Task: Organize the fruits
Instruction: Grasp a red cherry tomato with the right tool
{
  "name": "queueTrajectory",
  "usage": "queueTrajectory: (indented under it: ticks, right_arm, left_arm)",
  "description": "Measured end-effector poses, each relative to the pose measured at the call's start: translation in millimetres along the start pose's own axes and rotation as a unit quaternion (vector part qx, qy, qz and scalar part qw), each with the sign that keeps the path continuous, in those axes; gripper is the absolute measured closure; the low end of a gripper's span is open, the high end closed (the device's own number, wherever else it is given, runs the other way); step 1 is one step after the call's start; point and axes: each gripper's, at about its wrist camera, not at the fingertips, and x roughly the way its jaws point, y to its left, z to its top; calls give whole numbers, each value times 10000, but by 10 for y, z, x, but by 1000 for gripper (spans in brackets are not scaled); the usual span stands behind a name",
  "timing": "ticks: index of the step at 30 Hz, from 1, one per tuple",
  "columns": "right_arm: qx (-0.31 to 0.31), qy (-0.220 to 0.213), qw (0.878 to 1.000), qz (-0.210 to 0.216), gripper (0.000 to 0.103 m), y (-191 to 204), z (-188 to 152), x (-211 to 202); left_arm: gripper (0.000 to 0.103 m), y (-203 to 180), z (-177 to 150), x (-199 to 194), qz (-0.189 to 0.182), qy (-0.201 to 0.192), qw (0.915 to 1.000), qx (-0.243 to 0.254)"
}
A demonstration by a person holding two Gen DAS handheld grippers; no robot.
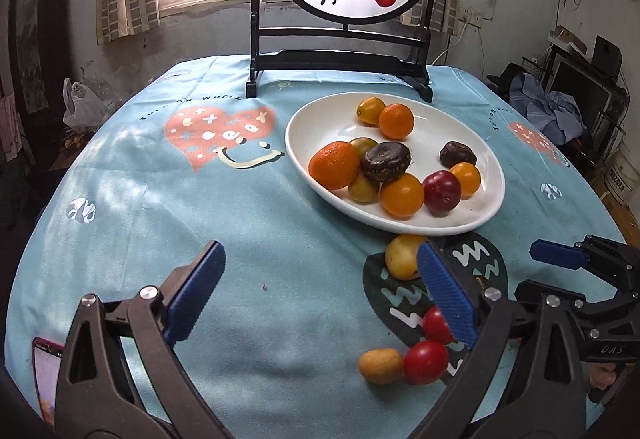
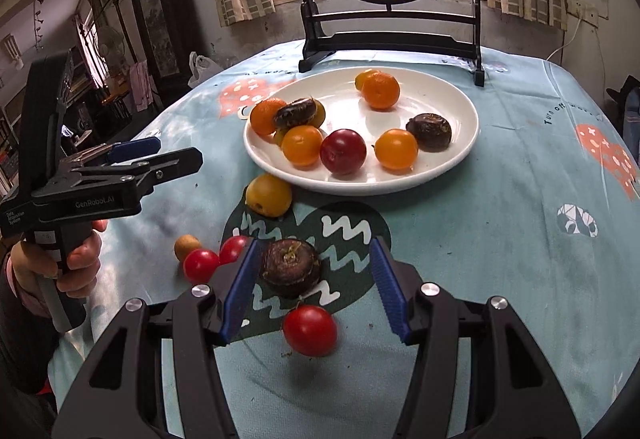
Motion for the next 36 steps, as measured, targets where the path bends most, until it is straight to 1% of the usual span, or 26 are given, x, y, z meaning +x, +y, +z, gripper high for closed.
queueTrajectory:
  ticks: [4,14,19,24,26,29,33,35,36]
  right_arm:
    - [-120,26,9999,-89,46,41,-38,-1]
    - [-102,42,9999,-120,46,30,-58,-34]
    - [-305,69,9994,-132,46,91,-81,-62]
    - [-683,290,9970,-199,46,206,-160,-11]
    - [-797,447,9955,-256,46,242,-200,44]
    - [-831,635,9939,-344,46,250,-257,107]
    - [-713,708,9944,-338,46,197,-287,117]
    - [-695,737,9942,-356,59,179,-304,121]
    - [-691,779,9939,-368,69,174,-314,132]
  left_arm:
    - [4,24,-28,-2,14,76,10000,-8]
    - [4,13,-80,4,98,177,9997,101]
    - [4,19,-93,-12,147,177,9996,136]
    - [4,52,-103,-9,152,226,9996,89]
    - [4,60,-104,-18,167,218,9996,86]
    - [4,66,-105,-29,180,214,9996,86]
    - [4,91,-111,-48,184,212,9996,57]
    - [4,106,-111,-59,182,209,9996,40]
    - [4,113,-111,-64,181,205,9996,36]
